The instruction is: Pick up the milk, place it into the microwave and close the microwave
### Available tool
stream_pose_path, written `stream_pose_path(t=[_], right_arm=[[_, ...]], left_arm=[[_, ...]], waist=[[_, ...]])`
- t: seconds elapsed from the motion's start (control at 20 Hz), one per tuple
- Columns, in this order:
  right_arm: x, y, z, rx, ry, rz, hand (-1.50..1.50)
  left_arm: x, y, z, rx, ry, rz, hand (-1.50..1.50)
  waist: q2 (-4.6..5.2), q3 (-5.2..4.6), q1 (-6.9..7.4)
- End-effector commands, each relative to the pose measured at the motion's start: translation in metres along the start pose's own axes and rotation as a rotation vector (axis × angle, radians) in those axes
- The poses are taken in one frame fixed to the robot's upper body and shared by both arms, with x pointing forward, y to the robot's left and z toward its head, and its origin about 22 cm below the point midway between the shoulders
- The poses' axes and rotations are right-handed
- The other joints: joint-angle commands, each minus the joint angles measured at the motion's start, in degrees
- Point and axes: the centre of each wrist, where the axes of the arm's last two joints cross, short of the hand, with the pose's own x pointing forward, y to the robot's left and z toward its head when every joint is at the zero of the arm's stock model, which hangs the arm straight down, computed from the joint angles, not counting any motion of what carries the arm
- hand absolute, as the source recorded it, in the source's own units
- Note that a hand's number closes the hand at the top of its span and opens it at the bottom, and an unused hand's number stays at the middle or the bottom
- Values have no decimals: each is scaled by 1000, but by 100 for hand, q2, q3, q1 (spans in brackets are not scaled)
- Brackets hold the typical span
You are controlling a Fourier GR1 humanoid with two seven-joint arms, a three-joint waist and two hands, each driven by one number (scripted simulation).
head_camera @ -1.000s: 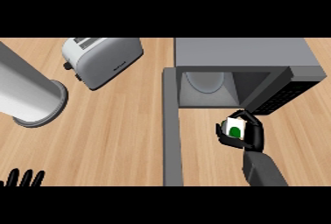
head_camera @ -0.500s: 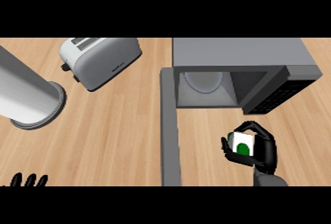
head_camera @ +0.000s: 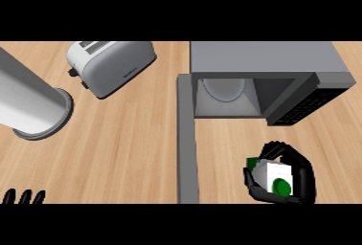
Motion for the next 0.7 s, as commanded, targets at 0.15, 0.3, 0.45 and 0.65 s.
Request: stream_pose_path(t=[0.15, 0.3, 0.45, 0.65], right_arm=[[15, 35, -31, -32, -45, 13, 150], [24, 42, -47, -1, -31, 78, 150], [13, 76, -58, -3, -6, 92, 150], [-3, 82, -81, 8, 24, 118, 150]], left_arm=[[-3, 10, 8, -4, 28, -20, -150], [4, 12, 7, -4, 8, -4, -150], [10, 1, 7, 20, 1, -1, -150], [-1, 12, -5, 18, -3, -5, -150]], waist=[[19, 4, 72], [17, 3, 76], [21, 6, 104], [28, 5, 86]])
